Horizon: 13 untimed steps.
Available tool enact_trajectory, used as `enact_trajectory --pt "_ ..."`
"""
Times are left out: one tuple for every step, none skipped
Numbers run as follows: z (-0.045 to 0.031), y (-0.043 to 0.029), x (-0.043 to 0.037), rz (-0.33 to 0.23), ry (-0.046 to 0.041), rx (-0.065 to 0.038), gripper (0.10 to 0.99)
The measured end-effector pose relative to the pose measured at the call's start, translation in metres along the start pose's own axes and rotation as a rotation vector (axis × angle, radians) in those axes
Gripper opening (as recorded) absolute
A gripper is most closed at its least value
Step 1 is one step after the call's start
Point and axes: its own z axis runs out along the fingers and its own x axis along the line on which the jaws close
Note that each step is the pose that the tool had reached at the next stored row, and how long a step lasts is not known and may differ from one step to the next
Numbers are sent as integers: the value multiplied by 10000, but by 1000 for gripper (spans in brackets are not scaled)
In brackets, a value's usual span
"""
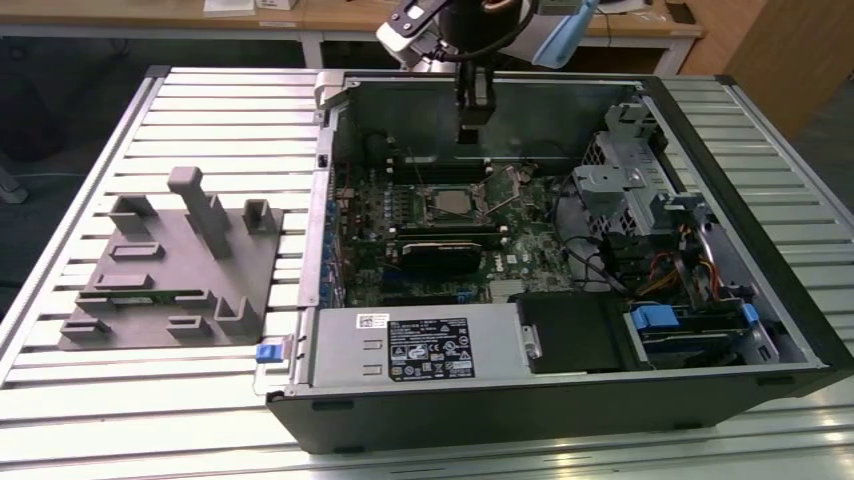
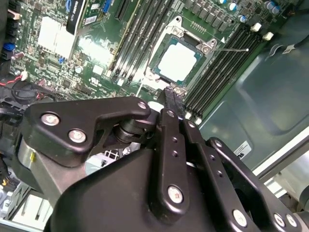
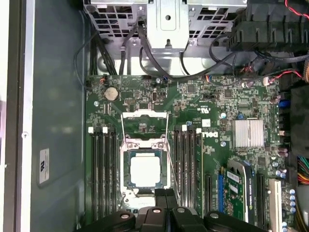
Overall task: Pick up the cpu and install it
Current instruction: 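Close the cpu cover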
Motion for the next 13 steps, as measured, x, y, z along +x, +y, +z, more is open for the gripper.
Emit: enact_trajectory --pt "0 2 0 0 -1 0 106" --pt "0 4 1 1 -1 1 106" --pt "0 5 1 0 -1 1 106" --pt "0 5 1 1 -1 0 106" --pt "0 5 1 0 -1 1 106" --pt "0 5 1 0 -1 0 106" --pt "0 5 1 1 -1 1 106" --pt "0 6 1 0 -1 1 106" --pt "0 6 1 0 -1 0 106" --pt "0 6 1 0 -1 1 106" --pt "0 6 1 0 -1 1 106" --pt "0 7 1 0 -1 0 106" --pt "1 13 1 -2 0 0 106"
